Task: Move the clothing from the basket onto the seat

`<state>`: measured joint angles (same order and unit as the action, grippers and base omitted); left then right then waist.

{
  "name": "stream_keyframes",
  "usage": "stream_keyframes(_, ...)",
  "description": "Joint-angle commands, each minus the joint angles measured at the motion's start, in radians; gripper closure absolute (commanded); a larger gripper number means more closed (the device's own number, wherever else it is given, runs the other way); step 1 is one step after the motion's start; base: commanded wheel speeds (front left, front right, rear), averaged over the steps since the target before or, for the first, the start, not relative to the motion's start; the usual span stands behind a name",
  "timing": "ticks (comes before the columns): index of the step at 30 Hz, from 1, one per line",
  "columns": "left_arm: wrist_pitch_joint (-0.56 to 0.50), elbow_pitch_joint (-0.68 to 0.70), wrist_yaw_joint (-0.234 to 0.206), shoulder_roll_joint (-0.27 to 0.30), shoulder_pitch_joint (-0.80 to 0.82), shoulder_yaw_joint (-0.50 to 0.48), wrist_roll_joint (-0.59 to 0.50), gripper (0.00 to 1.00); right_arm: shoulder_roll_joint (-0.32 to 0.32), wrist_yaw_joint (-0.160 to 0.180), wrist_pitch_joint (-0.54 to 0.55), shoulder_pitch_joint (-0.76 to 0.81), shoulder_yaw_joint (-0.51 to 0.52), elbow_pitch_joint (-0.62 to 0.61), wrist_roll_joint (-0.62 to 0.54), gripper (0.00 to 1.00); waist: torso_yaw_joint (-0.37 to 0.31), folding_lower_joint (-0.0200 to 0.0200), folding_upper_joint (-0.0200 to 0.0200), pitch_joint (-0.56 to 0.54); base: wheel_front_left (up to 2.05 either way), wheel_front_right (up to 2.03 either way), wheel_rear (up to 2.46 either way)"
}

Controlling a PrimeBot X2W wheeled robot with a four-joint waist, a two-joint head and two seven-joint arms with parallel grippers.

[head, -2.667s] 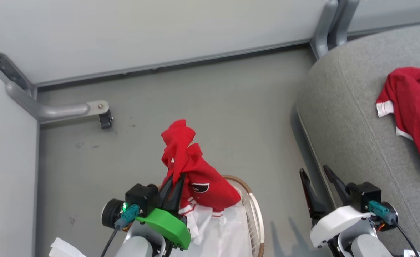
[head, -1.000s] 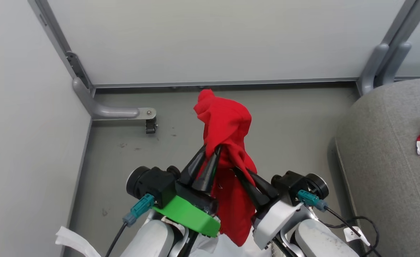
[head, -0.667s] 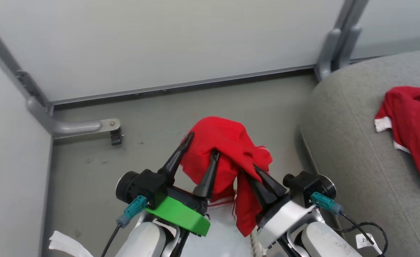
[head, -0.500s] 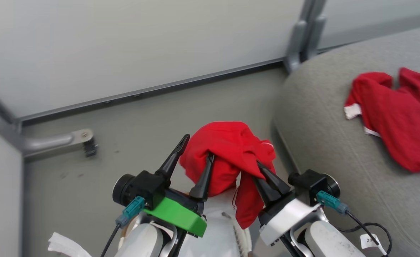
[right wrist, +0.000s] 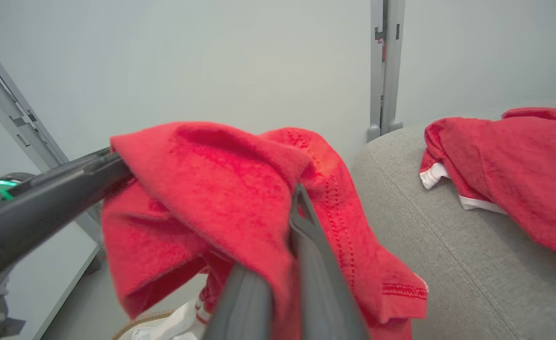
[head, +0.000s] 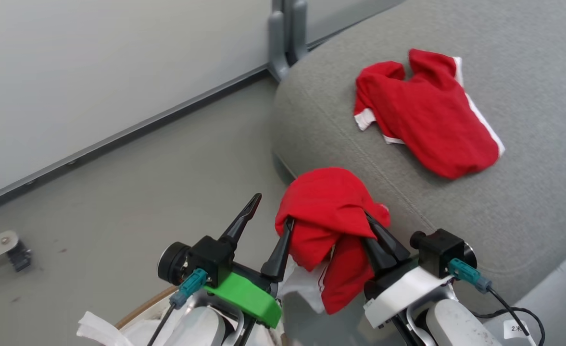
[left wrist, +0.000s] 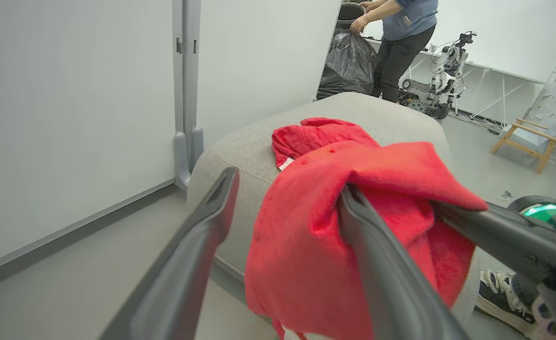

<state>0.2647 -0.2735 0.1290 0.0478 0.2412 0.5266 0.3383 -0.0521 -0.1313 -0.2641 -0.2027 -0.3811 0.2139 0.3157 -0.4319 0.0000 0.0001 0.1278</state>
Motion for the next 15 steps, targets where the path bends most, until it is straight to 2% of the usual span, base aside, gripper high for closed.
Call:
stream_keyframes(1, -0.001, -0.007, 0.002, 0.005, 0.013, 0.002, -0.011, 0.00, -0.004, 0.001, 0.000, -0.016, -0.005, -0.012, -0.002, 1.00, -0.077, 0.0000, -0.0001, 0.046, 0.00, 0.00, 0.00)
stream_keyframes(5, -0.001, -0.026, 0.002, 0.006, 0.024, 0.015, -0.020, 0.00, -0.064, 0.001, 0.000, -0.105, -0.010, -0.026, -0.001, 1.00, -0.099, 0.0000, -0.0001, 0.079, 0.00, 0.00, 0.00)
stream_keyframes(10, -0.001, -0.044, 0.002, 0.024, 0.040, 0.027, -0.032, 0.00, -0.126, 0.001, 0.000, -0.263, 0.056, -0.051, 0.040, 1.00, -0.103, 0.0000, -0.0001, 0.126, 0.00, 0.00, 0.00)
stream_keyframes(15, -0.001, -0.053, 0.002, 0.051, 0.067, 0.044, -0.037, 0.00, -0.220, 0.001, 0.000, -0.458, 0.127, -0.046, 0.026, 1.00, -0.083, 0.0000, -0.0001, 0.169, 0.00, 0.00, 0.00)
